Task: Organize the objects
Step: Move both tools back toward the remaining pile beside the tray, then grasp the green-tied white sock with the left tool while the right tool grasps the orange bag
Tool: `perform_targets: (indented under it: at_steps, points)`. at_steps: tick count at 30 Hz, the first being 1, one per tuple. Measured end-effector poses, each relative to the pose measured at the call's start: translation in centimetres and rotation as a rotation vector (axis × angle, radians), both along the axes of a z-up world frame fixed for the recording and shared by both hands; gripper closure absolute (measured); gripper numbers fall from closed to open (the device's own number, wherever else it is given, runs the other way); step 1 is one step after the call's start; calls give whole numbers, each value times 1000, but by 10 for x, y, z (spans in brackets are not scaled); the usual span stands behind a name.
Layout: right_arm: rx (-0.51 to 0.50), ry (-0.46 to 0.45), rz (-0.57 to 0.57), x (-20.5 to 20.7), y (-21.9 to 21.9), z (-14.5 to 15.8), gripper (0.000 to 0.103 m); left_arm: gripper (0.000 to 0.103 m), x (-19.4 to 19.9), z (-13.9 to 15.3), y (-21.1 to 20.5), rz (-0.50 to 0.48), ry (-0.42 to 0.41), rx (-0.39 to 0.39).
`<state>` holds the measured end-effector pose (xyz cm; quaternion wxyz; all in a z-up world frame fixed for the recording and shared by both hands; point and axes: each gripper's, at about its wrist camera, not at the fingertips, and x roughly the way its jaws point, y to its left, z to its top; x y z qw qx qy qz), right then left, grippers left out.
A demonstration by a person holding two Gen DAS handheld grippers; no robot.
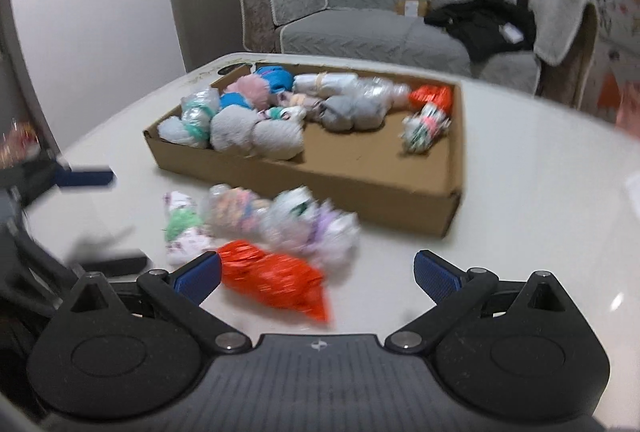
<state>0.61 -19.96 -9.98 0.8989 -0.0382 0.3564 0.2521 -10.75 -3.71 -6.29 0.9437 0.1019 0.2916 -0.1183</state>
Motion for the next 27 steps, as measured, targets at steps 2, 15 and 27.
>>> perform_targets:
  at_steps: [2, 15, 27]
  points:
    - [30, 15, -16, -2, 6, -2, 1, 0, -4, -6, -5, -16, -20, 35]
    - [12, 62, -60, 0, 30, -21, 12, 0, 25, -28, -16, -50, -7, 107]
    - [-30, 48, -67, -9, 7, -26, 28, 1, 38, -27, -16, -74, 14, 72]
